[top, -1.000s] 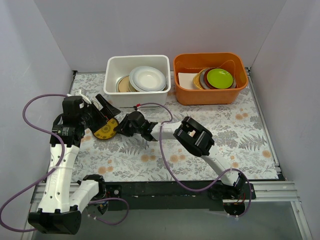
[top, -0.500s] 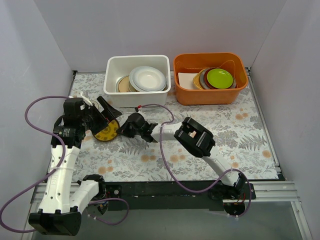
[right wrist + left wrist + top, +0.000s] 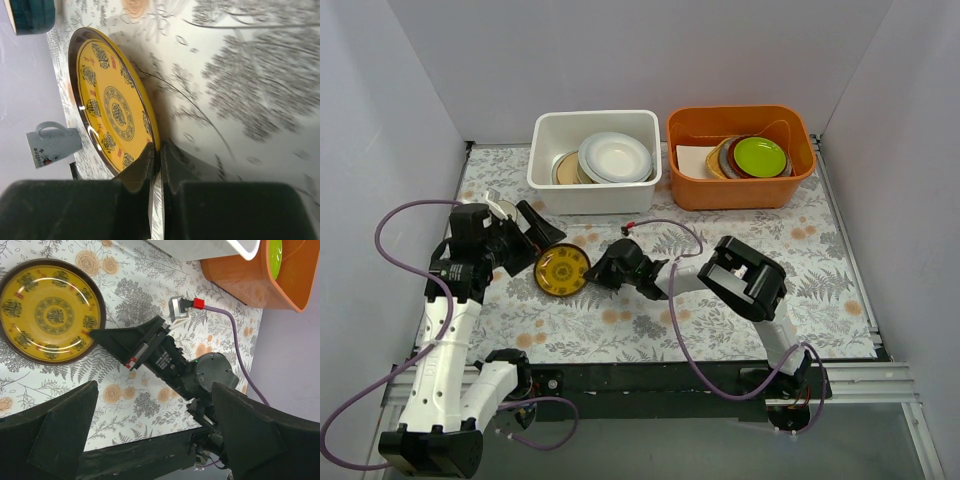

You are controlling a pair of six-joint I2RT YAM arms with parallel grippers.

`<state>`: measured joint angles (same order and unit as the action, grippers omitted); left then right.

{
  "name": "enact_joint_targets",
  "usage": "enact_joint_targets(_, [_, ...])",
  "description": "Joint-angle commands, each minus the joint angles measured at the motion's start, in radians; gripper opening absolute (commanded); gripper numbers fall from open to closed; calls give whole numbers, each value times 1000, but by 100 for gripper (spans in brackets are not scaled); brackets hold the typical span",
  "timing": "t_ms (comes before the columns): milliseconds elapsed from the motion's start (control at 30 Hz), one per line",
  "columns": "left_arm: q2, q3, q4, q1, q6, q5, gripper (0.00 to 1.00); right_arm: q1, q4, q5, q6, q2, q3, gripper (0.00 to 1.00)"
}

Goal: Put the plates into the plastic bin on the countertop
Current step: Pick up the plate at the center of the board, then place the plate in the plastic bin.

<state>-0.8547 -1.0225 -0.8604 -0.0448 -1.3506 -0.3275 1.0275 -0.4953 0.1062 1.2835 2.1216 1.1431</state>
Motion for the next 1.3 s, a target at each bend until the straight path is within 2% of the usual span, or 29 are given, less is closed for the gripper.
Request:
enact_joint_targets(0, [31, 27, -2, 0, 5, -38, 96, -24, -8, 39, -55, -124, -121, 3])
enact_joint_targets(267, [63, 58, 11, 0, -24, -65, 96, -61, -37, 70, -95, -380, -365, 3])
enact_joint_targets(500, [128, 120, 44, 0, -68, -113, 93, -76, 116, 145, -165, -661, -413, 2])
enact_joint_targets(800, [265, 237, 142, 0, -156, -192, 88, -102, 211, 185, -194, -902, -474, 3])
enact_joint_targets(1000, [270, 300, 213, 0, -171, -260, 85, -107, 228, 175, -199, -957, -470, 3])
enact_joint_targets(1267, [220, 328, 251, -3, -130, -283, 84, -107, 199, 63, -246, -894, -385, 2])
